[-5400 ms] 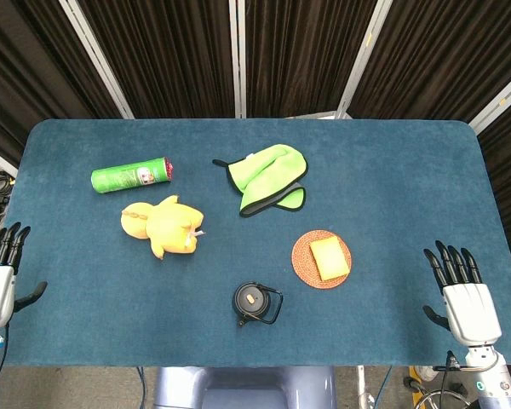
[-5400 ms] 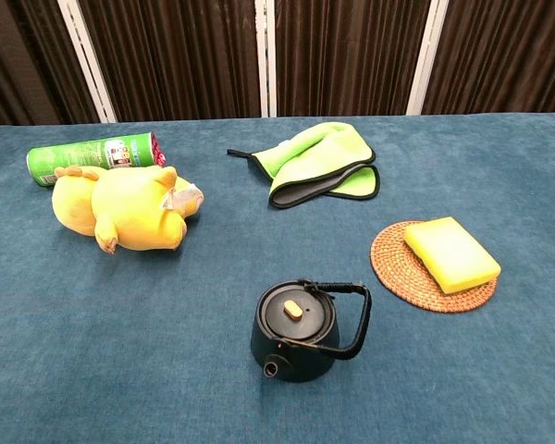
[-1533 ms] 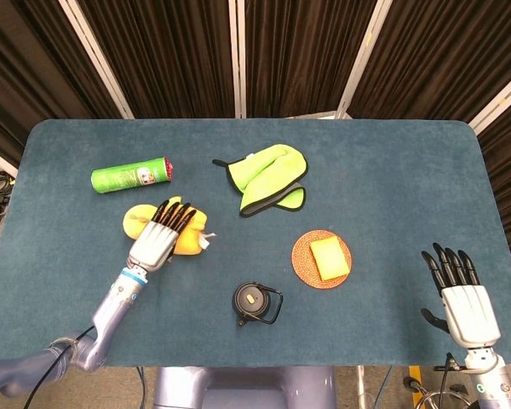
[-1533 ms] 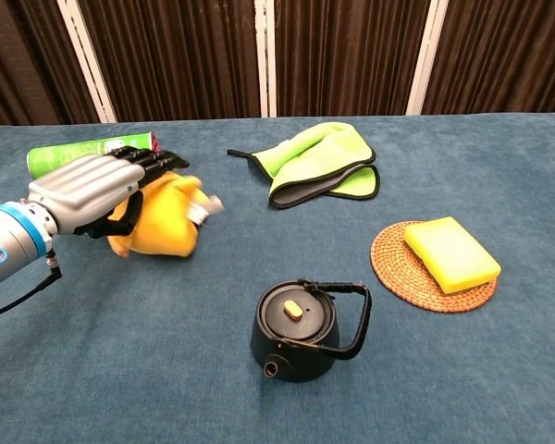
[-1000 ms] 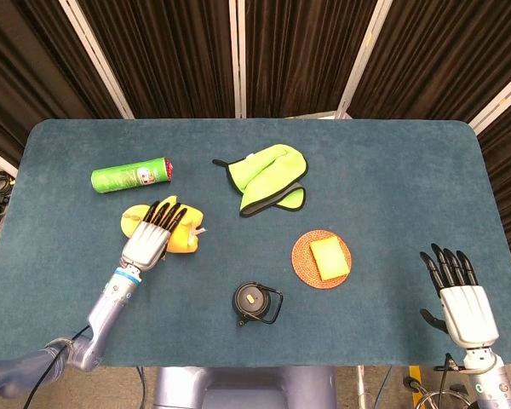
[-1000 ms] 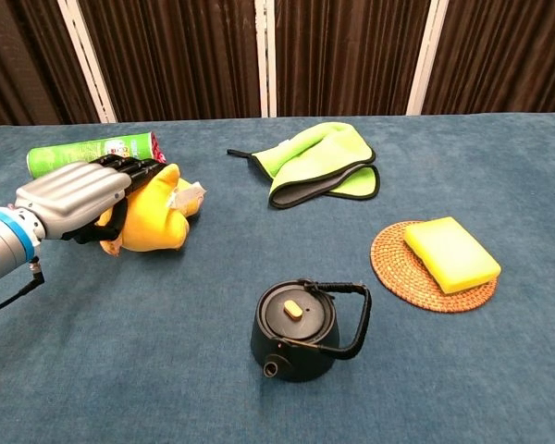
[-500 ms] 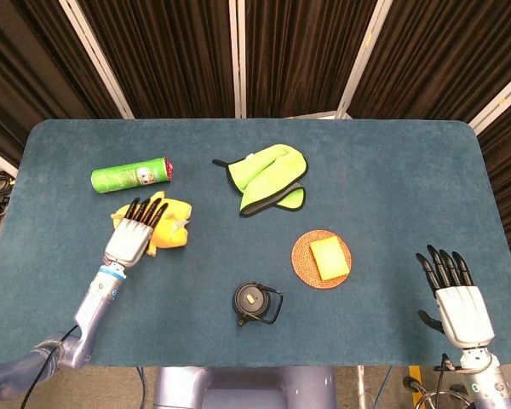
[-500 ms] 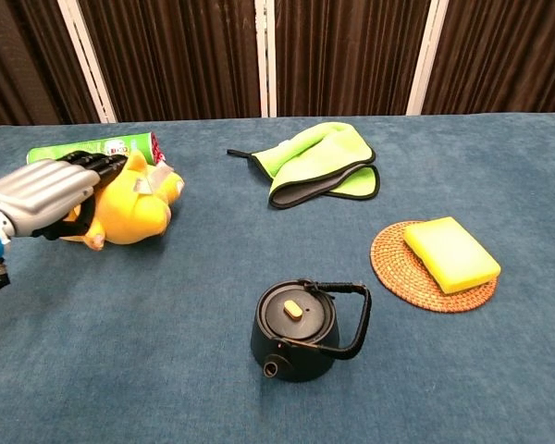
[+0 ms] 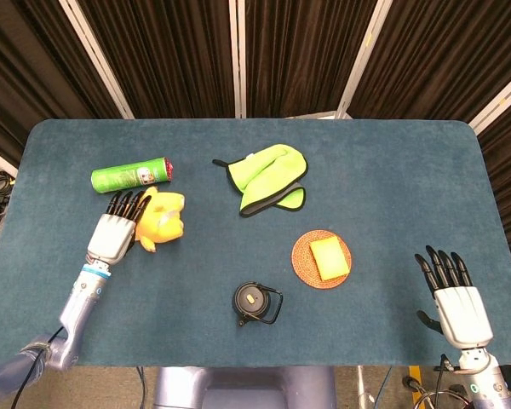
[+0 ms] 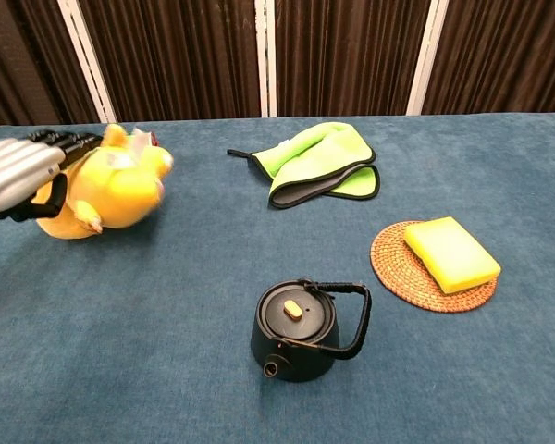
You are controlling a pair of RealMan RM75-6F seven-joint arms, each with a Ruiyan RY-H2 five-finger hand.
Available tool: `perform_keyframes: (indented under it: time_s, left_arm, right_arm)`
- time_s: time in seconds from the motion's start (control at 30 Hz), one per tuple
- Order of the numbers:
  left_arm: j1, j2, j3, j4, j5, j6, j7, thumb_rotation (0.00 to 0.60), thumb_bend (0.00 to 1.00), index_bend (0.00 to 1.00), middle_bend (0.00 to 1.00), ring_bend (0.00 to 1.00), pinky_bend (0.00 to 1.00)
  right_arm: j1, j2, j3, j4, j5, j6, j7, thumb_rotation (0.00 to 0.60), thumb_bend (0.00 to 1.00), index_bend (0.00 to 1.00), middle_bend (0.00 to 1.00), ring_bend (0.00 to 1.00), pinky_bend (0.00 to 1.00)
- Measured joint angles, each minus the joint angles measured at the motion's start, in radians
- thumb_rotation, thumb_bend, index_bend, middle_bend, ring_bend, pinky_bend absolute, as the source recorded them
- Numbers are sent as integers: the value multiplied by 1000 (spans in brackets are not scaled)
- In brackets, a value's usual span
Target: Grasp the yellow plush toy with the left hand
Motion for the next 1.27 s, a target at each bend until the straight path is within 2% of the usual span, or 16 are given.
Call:
perform_keyframes:
  time_s: [0.37, 0.6, 0.63, 0.67, 0.8, 0.9, 1.0, 1.27]
  left_arm:
    - [48, 64, 5, -119, 35, 96, -2, 600, 1000, 0, 0, 0, 0]
    - [145, 140, 25, -235, 22, 183, 8, 600, 982, 0, 0, 0, 0]
    - [162, 154, 30, -250, 21, 202, 9, 600, 949, 0, 0, 0, 0]
    - [179, 168, 35, -266, 21, 221, 11, 600, 872, 0, 0, 0, 0]
    - [260, 240, 58, -372, 14, 307, 49, 600, 441, 0, 0, 0, 0]
    - [325, 288, 72, -450, 6, 366, 85, 600, 226, 0, 0, 0, 0]
    - [379, 327, 87, -502, 2, 408, 98, 600, 174, 0, 0, 0, 0]
    - [434, 376, 105, -555, 2, 430, 122, 600, 170, 0, 0, 0, 0]
  right_arm:
    - [-3, 7, 3, -4, 0, 8, 9, 600, 125, 0, 0, 0, 0]
    - [-7, 20, 10, -12, 5, 22, 24, 600, 125, 0, 0, 0, 0]
    - [-8, 21, 11, -13, 4, 24, 25, 600, 125, 0, 0, 0, 0]
    - [-8, 22, 11, -15, 3, 25, 25, 600, 125, 0, 0, 0, 0]
    - [-8, 23, 12, -20, 0, 29, 23, 600, 125, 0, 0, 0, 0]
    - [-9, 25, 13, -25, -3, 32, 23, 600, 125, 0, 0, 0, 0]
    - [-10, 27, 13, -28, -4, 34, 24, 600, 125, 0, 0, 0, 0]
    - [-13, 32, 16, -29, -3, 43, 28, 600, 125, 0, 0, 0, 0]
